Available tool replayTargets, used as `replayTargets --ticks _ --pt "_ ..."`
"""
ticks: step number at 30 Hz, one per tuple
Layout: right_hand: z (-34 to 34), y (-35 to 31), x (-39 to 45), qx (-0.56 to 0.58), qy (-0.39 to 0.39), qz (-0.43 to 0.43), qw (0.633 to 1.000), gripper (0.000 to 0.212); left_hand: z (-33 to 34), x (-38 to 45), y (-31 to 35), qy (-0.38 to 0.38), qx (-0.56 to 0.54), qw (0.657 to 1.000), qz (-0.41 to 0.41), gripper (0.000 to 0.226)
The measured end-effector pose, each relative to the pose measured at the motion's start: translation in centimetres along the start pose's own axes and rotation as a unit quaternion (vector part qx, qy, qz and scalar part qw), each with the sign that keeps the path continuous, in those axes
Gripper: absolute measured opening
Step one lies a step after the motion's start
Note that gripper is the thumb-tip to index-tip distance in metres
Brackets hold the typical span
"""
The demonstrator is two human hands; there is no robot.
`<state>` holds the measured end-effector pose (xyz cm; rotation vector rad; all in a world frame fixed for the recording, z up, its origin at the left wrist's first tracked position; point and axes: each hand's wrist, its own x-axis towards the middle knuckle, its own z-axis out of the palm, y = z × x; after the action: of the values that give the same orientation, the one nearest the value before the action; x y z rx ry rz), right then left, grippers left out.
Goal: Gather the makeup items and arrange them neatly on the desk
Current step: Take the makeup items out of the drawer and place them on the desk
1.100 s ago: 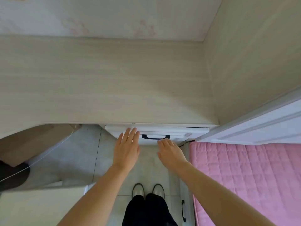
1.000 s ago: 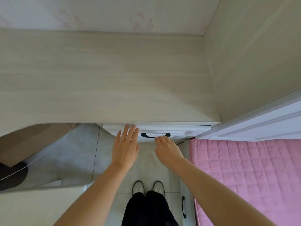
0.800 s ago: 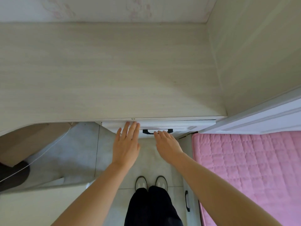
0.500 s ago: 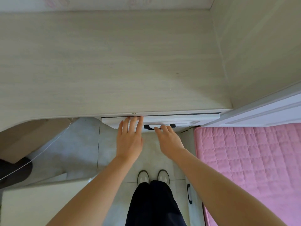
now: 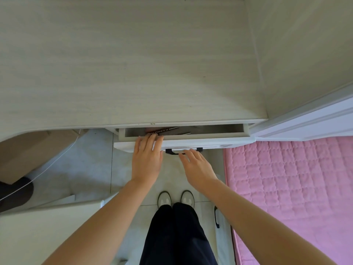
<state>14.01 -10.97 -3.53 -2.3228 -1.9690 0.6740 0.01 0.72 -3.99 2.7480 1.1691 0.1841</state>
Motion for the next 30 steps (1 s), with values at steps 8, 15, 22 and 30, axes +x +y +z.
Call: replayTargets --ticks 8,15,22,30 --pt "-3.7 0.8 -1.1 -0.002 0.184 -0.007 0.983 0.048 -0.6 -1.0 0.7 -0.011 0.008 1.0 -0.009 0.044" --pt "-3.4 2.9 -0.6 -0.076 0.067 0.049 0.994 0.048 -0.7 -2.1 0.1 0.006 0.009 1.0 0.025 0.044" --pt "-2.5 3.2 -1.7 -0.099 0.017 0.06 0.993 0.062 -1.1 -3.0 -0.2 -0.003 -0.012 0.999 0.037 0.047" --pt "-1.3 2.5 -4.7 -0.112 -0.005 0.051 0.992 0.068 -2.0 -6.1 0.6 -0.03 -0.003 0.998 0.053 0.05"
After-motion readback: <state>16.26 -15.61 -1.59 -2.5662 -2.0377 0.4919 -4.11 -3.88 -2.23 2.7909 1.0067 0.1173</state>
